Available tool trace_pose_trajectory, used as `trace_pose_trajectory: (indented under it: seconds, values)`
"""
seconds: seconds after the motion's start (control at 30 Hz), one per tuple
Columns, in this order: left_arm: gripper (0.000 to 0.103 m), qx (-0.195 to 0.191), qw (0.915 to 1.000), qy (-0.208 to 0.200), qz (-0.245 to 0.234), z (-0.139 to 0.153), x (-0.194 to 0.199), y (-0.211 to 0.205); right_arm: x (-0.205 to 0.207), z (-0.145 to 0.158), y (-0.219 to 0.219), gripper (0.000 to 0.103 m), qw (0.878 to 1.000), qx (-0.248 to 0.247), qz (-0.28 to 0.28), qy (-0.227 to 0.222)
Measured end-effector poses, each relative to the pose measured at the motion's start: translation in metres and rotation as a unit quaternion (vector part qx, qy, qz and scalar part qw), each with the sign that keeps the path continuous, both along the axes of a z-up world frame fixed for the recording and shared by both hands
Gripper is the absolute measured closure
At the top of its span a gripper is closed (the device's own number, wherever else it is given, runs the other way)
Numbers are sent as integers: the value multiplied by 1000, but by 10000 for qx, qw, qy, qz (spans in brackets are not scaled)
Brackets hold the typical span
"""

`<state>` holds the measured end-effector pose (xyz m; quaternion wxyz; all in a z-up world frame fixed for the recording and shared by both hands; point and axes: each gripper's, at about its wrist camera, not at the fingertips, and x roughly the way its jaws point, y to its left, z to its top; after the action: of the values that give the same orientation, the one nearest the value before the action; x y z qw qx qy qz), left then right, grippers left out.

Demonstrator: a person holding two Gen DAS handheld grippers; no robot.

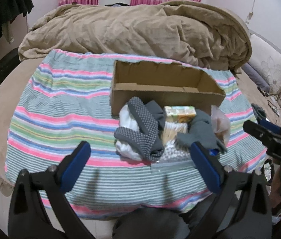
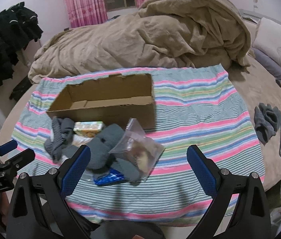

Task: Organize objects
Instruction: 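Grasp the grey dotted glove with the left tool while the right tool grasps the clear food bag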

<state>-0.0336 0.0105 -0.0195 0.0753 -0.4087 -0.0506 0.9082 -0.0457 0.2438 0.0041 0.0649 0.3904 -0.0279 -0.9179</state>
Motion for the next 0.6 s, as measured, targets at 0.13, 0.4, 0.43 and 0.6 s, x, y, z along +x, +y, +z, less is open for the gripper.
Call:
trace_pose_trajectory:
  seconds: [0.13,0.4,0.43,0.6]
  values:
    - [17,-65,9998,-68,-148,-13,-10,5,-11,-14,8,4,9999,59,-103,-85]
    - [41,-70,9988,-181,-453,-34,-35,24,-33,-43,18,4,9992,-134,-142,-342]
    - [43,-89,9988,-173,-457,-36,-36,26,-35,-45,18,4,9990,-180,-137,-378]
    - [46,-87,9987,-92,-486,-38,-43,30,-49,-57,17,4,9978,-512,-14,-432]
